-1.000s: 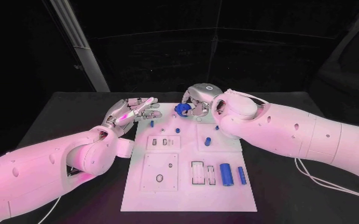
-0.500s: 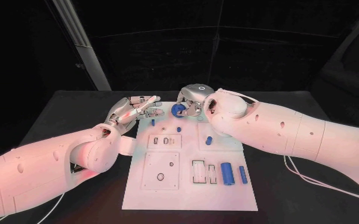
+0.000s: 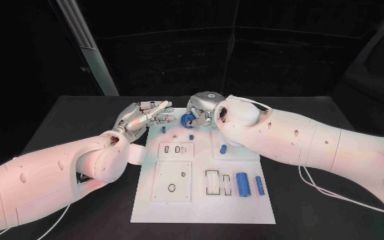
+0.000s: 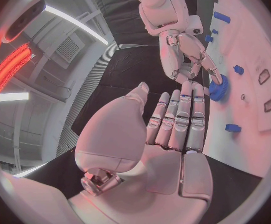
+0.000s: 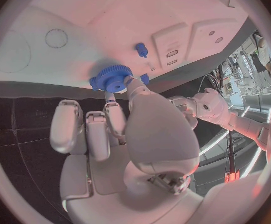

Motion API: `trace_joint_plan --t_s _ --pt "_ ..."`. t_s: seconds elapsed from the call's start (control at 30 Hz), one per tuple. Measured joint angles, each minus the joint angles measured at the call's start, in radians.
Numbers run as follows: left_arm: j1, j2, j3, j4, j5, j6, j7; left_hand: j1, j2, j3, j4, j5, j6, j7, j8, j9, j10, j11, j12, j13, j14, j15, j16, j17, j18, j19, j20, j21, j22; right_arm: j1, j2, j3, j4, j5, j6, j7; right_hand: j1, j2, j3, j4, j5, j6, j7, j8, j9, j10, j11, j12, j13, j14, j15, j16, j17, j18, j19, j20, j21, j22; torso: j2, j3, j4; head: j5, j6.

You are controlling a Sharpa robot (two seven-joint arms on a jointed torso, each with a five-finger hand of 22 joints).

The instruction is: Assemble the parts on the task board

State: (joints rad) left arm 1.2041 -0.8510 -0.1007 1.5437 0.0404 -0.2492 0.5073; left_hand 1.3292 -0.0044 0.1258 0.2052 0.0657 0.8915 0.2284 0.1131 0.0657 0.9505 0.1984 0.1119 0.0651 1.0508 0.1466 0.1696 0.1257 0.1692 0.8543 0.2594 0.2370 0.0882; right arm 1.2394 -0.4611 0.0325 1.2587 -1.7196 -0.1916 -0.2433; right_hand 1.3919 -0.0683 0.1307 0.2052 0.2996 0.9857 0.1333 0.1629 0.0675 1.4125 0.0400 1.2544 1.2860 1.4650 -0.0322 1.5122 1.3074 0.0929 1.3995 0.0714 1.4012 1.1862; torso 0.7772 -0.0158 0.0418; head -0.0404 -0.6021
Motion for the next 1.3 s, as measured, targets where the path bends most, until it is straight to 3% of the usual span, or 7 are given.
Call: trace_joint_plan --t_s 0.23,0.43,0.57,0.9,1.0,1.13,1.3 --pt "0.000 0.001 0.000 -0.001 0.000 0.000 0.000 0.000 0.000 0.000 0.000 0.000 0.000 0.000 0.000 0.000 0.000 0.000 0.000 0.000 0.000 0.000 0.000 0.001 0.000 0.000 0.000 0.000 0.000 -0.003 0.011 -0.001 -0.020 -0.001 0.011 0.002 -0.025 -0.016 0.005 0.002 -0.074 -0.060 0.016 -0.040 0.000 -0.017 0.017 -0.029 -0.022 -0.001 0.009 0.000 0.000 0.000 -0.002 0.009 0.000 -0.005 0.000 -0.0003 0.0000 0.002 -0.001" --pt "0.000 0.001 0.000 -0.001 0.000 0.000 0.000 0.000 0.000 0.000 0.000 0.000 0.000 0.000 0.000 0.000 0.000 0.000 0.000 0.000 0.000 0.000 0.000 0.001 0.000 0.000 0.000 0.000 -0.001 -0.004 0.019 -0.002 -0.031 -0.001 0.024 0.003 -0.071 -0.035 -0.021 0.032 -0.163 -0.095 0.029 -0.065 -0.002 -0.028 0.028 -0.050 -0.040 0.001 0.018 0.000 0.000 0.000 -0.002 0.016 0.000 -0.007 0.000 -0.0002 -0.0006 0.002 -0.002" --pt "0.000 0.001 0.000 -0.001 0.000 0.000 0.000 0.000 0.000 0.000 0.000 0.000 0.000 0.000 0.000 0.000 0.000 0.000 0.000 0.000 0.000 0.000 0.000 0.001 0.000 0.000 0.000 0.000 -0.001 -0.005 0.019 -0.002 -0.033 -0.001 0.032 0.005 -0.102 -0.054 -0.032 0.069 -0.189 -0.096 0.030 -0.071 -0.001 -0.032 0.032 -0.050 -0.042 0.002 0.020 0.000 0.000 0.000 -0.003 0.022 0.000 -0.008 -0.001 -0.0002 -0.0006 0.002 -0.002" --pt "0.001 0.001 0.000 -0.001 0.000 0.000 -0.001 0.000 0.000 0.000 0.000 0.000 0.000 0.000 0.000 0.000 0.000 0.000 0.000 0.000 0.000 0.000 0.000 0.001 0.000 0.000 0.000 0.000 -0.001 -0.005 0.014 -0.002 -0.033 0.006 0.051 0.009 -0.247 0.016 -0.127 0.085 -0.047 -0.096 0.030 -0.077 0.003 -0.032 0.032 -0.049 -0.034 -0.002 0.023 0.000 0.000 0.000 -0.002 0.023 0.000 -0.005 -0.001 -0.0002 -0.0012 0.000 -0.001" --pt "0.001 0.001 0.000 0.000 0.000 0.000 -0.001 0.000 0.000 0.000 0.000 0.000 0.000 0.000 0.000 0.000 0.000 0.000 0.000 0.000 0.000 0.000 0.000 0.001 0.000 0.000 0.000 0.000 -0.001 -0.005 0.002 -0.002 -0.028 0.011 0.046 0.009 -0.258 0.027 -0.140 0.084 -0.022 -0.087 0.030 -0.077 0.004 -0.032 0.032 -0.039 -0.028 -0.002 0.023 0.000 0.000 0.000 -0.002 0.023 0.000 -0.002 -0.001 -0.0002 -0.0012 0.000 -0.001" --pt "0.001 -0.001 0.000 -0.001 0.000 0.000 -0.001 0.000 0.000 0.000 0.000 0.000 0.000 0.000 0.000 0.000 0.000 0.000 0.000 0.000 0.000 0.000 0.000 0.001 0.000 0.000 0.000 0.000 -0.001 -0.006 -0.034 -0.003 -0.002 0.022 0.009 0.016 -0.256 0.037 -0.148 0.076 -0.011 -0.083 0.028 -0.077 0.004 -0.022 0.033 -0.016 -0.010 -0.002 0.023 0.000 0.000 0.000 0.002 0.027 0.000 0.004 -0.002 0.0008 -0.0021 -0.001 0.001" --pt "0.001 -0.006 0.000 -0.002 0.000 0.000 -0.001 0.000 0.000 0.000 0.000 0.000 0.000 0.000 0.000 0.000 0.000 0.000 0.000 0.000 0.000 0.000 0.000 0.000 0.000 0.000 0.000 0.000 -0.001 -0.006 -0.127 -0.003 0.062 0.077 -0.084 0.061 -0.210 0.054 -0.158 0.066 0.013 -0.083 0.028 -0.082 0.004 -0.022 0.033 -0.016 -0.010 -0.002 0.023 0.000 0.000 0.000 0.002 0.027 0.000 0.003 -0.003 0.0024 -0.0066 0.001 0.003"
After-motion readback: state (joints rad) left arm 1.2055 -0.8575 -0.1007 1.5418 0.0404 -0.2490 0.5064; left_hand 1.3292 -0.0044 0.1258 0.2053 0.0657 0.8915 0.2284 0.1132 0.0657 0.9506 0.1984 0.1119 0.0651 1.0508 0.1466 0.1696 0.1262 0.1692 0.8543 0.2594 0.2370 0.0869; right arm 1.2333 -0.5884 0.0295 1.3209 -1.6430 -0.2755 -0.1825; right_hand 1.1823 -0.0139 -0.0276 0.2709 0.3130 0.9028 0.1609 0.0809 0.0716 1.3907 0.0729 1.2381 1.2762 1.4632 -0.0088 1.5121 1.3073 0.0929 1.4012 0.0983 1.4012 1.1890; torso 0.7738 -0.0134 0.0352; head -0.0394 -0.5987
